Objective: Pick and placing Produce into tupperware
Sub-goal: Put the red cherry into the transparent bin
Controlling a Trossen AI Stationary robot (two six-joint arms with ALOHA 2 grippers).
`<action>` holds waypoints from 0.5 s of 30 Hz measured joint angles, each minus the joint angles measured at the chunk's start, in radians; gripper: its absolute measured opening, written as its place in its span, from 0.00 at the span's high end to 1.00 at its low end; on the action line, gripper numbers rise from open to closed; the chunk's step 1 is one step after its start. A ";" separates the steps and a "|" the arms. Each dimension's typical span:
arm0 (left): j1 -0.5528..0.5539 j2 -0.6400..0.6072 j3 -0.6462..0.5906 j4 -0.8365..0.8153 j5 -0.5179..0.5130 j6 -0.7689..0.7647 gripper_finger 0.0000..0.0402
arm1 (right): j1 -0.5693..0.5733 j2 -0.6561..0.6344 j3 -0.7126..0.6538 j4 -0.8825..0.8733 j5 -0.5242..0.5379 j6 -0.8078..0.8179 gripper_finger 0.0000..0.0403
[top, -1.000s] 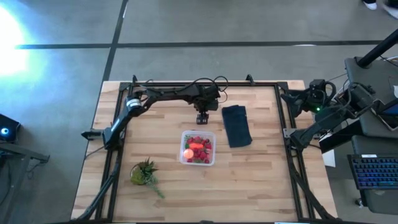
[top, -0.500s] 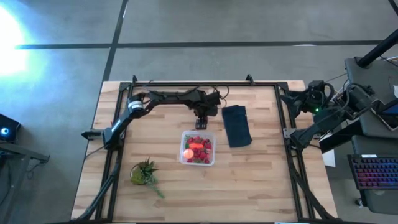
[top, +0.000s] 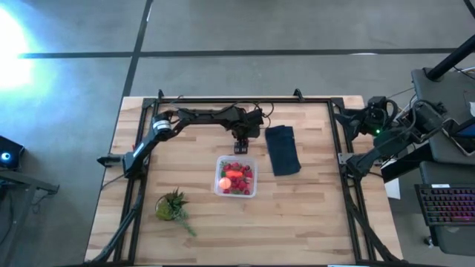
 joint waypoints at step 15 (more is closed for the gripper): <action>0.001 0.000 -0.002 0.069 0.004 -0.002 0.72 | 0.000 0.000 -0.005 0.000 0.000 0.004 0.44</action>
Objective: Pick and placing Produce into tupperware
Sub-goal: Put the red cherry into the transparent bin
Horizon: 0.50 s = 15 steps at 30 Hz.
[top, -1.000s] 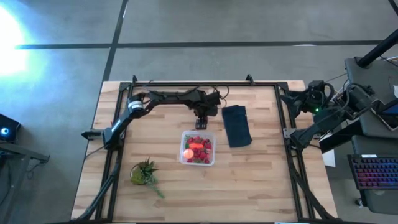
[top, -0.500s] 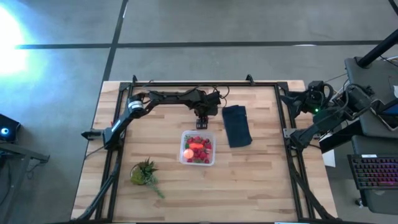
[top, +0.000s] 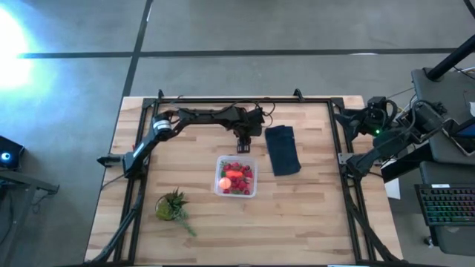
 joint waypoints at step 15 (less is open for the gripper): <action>0.000 0.006 0.000 -0.001 -0.006 -0.001 0.88 | 0.000 0.000 0.000 0.000 0.000 0.003 0.44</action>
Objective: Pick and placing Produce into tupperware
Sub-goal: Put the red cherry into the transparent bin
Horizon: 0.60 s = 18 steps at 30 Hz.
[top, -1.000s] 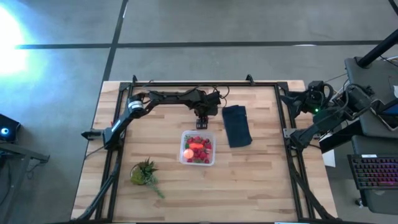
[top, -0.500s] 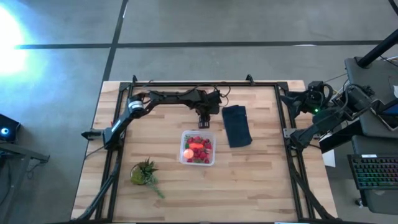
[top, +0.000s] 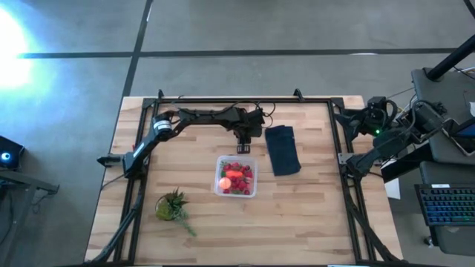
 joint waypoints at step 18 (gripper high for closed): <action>-0.018 -0.142 0.008 -0.129 -0.004 -0.001 0.89 | 0.000 0.000 0.000 0.000 -0.050 0.007 0.44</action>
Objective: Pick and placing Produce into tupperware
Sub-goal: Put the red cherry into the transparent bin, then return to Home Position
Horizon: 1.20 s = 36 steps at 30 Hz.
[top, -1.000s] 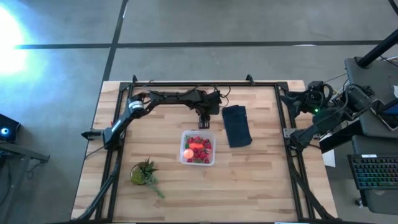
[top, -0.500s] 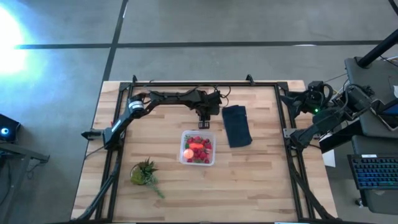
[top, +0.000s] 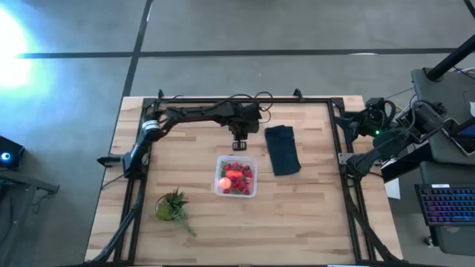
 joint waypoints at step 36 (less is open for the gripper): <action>-0.412 -0.347 -0.245 -0.177 0.072 -0.780 0.41 | 0.000 0.001 0.000 0.000 -0.078 -0.148 0.44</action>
